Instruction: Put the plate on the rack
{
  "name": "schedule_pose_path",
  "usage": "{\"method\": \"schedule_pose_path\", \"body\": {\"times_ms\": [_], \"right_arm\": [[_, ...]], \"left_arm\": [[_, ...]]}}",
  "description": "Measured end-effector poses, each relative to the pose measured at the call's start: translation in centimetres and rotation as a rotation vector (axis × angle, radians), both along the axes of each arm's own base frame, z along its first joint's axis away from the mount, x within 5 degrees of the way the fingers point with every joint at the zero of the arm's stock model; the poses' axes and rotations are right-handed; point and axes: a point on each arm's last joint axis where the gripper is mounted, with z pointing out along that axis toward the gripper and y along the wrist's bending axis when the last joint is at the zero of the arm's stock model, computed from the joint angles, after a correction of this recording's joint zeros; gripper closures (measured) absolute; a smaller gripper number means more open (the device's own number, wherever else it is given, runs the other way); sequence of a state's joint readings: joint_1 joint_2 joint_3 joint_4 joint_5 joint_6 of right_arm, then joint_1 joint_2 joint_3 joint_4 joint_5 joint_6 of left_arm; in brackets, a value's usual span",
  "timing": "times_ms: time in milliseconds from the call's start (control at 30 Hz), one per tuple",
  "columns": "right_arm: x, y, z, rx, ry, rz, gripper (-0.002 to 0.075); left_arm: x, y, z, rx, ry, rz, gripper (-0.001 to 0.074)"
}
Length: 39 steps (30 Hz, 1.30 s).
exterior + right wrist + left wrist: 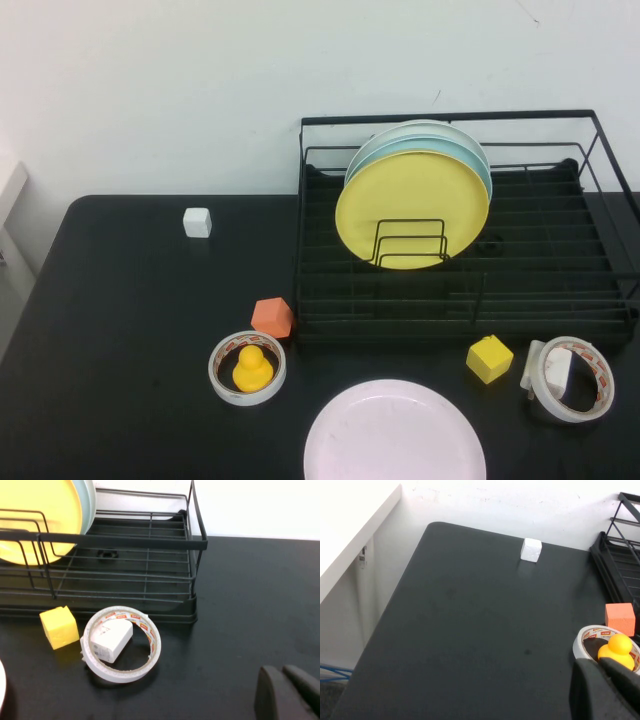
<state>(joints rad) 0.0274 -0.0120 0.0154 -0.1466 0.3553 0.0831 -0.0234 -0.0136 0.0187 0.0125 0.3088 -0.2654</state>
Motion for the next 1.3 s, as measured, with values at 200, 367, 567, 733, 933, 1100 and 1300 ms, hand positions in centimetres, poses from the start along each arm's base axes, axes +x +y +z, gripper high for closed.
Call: {"method": "schedule_pose_path", "body": {"times_ms": [200,367,567,733,933,1100,1300], "right_arm": [[0.0,0.0,0.0,0.0,0.0,0.0,0.0728],[0.0,0.0,0.0,-0.005,0.0,0.0,0.0728],[0.0,-0.1,0.0,-0.014,0.0,-0.001,0.0728],[0.0,-0.1,0.0,-0.014,0.0,-0.001,0.0728],[0.0,0.6,0.0,0.174,0.003,0.014,0.0728],[-0.1,2.3,0.2,0.665,0.027,0.036,0.0728],[-0.1,2.9,0.6,0.839,0.02,0.069,0.0728]], "left_arm": [[0.0,0.0,0.0,0.0,0.0,0.0,0.0738],[0.0,0.0,0.0,0.0,0.0,0.0,0.0738],[0.0,0.0,0.0,0.0,0.0,0.0,0.0737],[0.0,0.0,0.0,0.0,0.0,0.0,0.0738],[0.1,-0.5,0.4,-0.325,-0.039,0.023,0.0737],[0.2,-1.2,1.6,-1.073,-0.075,0.066,0.0737],[0.2,-1.1,1.9,-1.18,-0.097,0.072,0.0737]]}}
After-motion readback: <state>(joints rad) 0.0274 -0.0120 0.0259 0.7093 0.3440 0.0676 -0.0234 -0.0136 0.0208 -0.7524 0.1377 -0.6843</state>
